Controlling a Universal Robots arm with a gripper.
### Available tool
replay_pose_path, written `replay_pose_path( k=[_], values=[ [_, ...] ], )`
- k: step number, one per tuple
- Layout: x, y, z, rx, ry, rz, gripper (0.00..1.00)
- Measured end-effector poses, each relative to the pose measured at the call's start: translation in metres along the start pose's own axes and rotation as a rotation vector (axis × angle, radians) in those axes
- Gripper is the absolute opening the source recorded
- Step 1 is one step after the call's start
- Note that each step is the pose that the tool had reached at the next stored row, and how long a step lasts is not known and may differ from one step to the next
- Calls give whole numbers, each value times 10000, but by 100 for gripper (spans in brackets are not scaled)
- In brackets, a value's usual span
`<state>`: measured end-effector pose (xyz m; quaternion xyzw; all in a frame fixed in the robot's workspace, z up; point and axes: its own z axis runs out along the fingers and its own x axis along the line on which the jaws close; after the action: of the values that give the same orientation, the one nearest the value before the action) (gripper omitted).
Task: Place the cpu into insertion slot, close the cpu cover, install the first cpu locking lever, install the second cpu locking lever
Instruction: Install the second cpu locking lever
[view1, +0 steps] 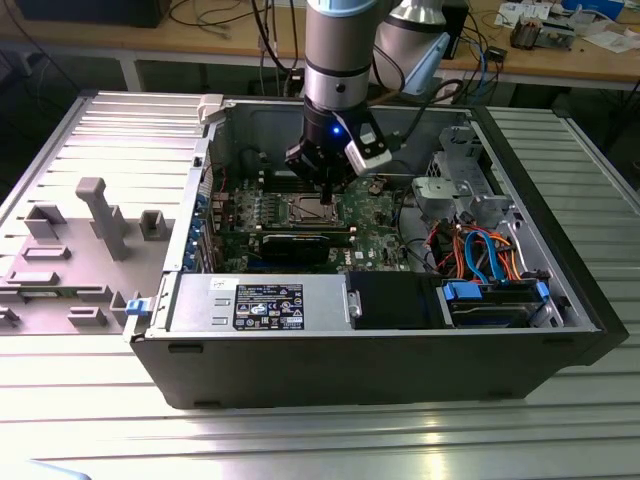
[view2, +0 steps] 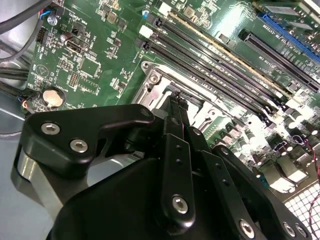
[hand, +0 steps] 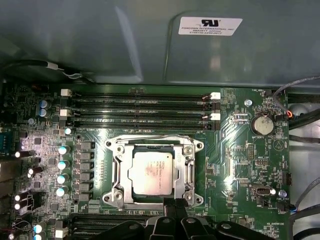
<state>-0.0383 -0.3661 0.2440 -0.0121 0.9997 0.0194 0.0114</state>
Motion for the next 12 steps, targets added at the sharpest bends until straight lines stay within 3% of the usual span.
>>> replay_pose_path(
  k=[6,7,12],
  values=[
    [0,-16,0,-1,-1,1,11],
    [2,-65,-2,-1,-1,2,11],
    [2,-73,-3,-1,0,0,11]
  ],
)
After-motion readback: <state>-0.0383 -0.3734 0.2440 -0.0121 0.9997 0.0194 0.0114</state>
